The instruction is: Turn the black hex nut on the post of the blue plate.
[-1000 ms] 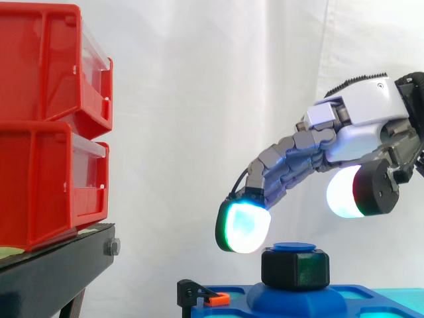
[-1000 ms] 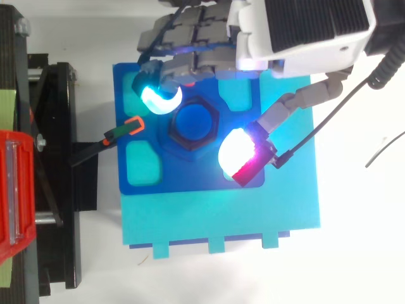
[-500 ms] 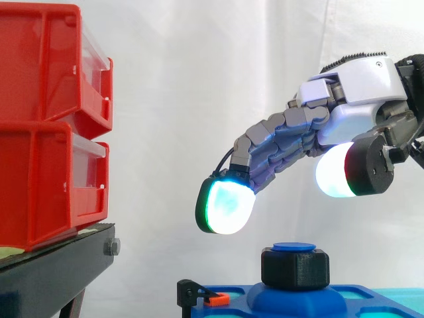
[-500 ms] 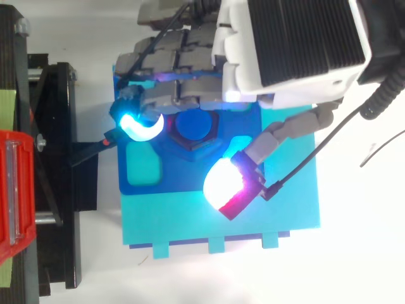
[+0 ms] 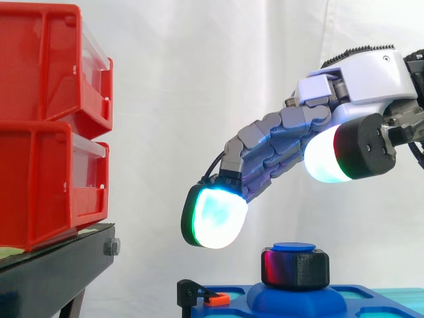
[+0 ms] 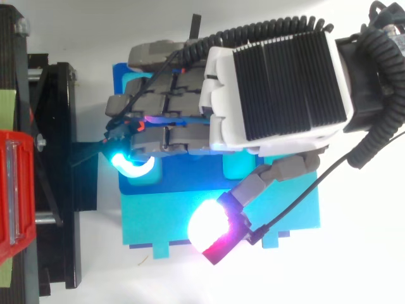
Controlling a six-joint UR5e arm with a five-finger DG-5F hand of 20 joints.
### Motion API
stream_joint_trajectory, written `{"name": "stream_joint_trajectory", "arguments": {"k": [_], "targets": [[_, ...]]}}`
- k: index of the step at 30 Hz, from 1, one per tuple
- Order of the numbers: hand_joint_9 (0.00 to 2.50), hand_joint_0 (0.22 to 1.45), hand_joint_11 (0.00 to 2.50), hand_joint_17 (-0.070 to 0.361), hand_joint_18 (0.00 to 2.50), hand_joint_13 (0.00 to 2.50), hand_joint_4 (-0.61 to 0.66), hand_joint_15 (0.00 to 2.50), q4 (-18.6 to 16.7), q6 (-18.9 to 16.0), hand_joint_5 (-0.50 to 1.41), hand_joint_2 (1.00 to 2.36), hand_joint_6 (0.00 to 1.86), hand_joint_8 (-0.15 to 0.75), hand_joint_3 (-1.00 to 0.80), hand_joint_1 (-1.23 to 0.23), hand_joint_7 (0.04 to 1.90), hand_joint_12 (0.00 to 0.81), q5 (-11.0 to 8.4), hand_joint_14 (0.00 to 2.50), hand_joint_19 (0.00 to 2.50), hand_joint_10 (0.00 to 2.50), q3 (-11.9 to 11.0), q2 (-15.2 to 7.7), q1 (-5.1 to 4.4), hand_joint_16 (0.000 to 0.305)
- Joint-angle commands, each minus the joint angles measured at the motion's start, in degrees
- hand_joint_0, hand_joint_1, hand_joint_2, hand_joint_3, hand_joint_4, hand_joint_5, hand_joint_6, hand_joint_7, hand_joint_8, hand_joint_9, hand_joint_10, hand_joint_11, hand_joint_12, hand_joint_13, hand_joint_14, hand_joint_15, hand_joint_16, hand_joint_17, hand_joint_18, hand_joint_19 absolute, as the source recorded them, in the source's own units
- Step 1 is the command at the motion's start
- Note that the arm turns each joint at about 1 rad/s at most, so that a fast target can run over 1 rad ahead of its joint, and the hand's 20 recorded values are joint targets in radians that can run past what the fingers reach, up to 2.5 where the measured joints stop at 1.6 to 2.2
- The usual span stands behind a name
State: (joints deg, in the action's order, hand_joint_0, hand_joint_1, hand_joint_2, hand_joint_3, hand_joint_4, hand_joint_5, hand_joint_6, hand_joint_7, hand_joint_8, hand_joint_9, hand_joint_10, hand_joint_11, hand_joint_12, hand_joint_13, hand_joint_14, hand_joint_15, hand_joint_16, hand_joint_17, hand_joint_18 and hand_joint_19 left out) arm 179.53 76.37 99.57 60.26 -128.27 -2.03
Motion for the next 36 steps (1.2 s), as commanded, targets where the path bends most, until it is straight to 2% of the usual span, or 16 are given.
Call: {"name": "stream_joint_trajectory", "arguments": {"k": [1,6,11,19,27,32,36], "targets": [[0.32,0.45,0.00,0.115,0.25,0.33,0.23,0.06,-0.3,-0.1,-0.19,1.00,0.50,0.277,-0.50,-0.39,0.75,0.380,-0.42,0.00,0.25,0.00,0.3,-0.1,-0.25,0.051],[0.31,0.46,0.00,0.113,0.25,0.32,0.22,0.06,-0.5,0.0,-0.20,1.00,0.50,0.267,-0.50,-0.49,0.76,0.376,-0.86,0.00,0.25,0.00,0.9,-0.1,-0.43,0.050],[0.30,0.47,0.00,0.112,0.24,0.32,0.22,0.07,-2.7,0.0,-0.20,1.00,0.50,0.264,-0.50,-0.49,0.76,0.371,-1.04,0.00,0.25,0.00,2.4,0.0,-0.43,0.050],[0.30,0.47,0.00,0.111,0.24,0.32,0.23,0.06,-2.3,0.2,-0.19,1.00,0.50,0.263,-0.50,-0.48,0.78,0.369,-1.04,0.00,0.25,0.00,2.4,0.0,-0.25,0.049],[0.32,0.52,0.00,0.100,0.26,0.33,0.18,0.07,-1.6,0.4,-0.22,1.00,0.50,0.237,-0.50,-0.69,0.84,0.348,-1.04,0.00,0.26,0.00,2.4,0.0,0.10,0.044],[0.32,0.52,0.00,0.098,0.27,0.34,0.18,0.07,-1.5,1.2,-0.22,1.00,0.50,0.234,-0.50,-0.71,0.84,0.345,-1.04,0.00,0.26,0.00,2.4,-0.1,0.27,0.044],[0.32,0.51,0.00,0.101,0.28,0.34,0.20,0.07,-1.5,1.5,-0.22,1.00,0.50,0.239,-0.50,-0.66,0.84,0.350,-1.04,0.00,0.26,0.00,2.4,-0.1,0.45,0.045]]}}
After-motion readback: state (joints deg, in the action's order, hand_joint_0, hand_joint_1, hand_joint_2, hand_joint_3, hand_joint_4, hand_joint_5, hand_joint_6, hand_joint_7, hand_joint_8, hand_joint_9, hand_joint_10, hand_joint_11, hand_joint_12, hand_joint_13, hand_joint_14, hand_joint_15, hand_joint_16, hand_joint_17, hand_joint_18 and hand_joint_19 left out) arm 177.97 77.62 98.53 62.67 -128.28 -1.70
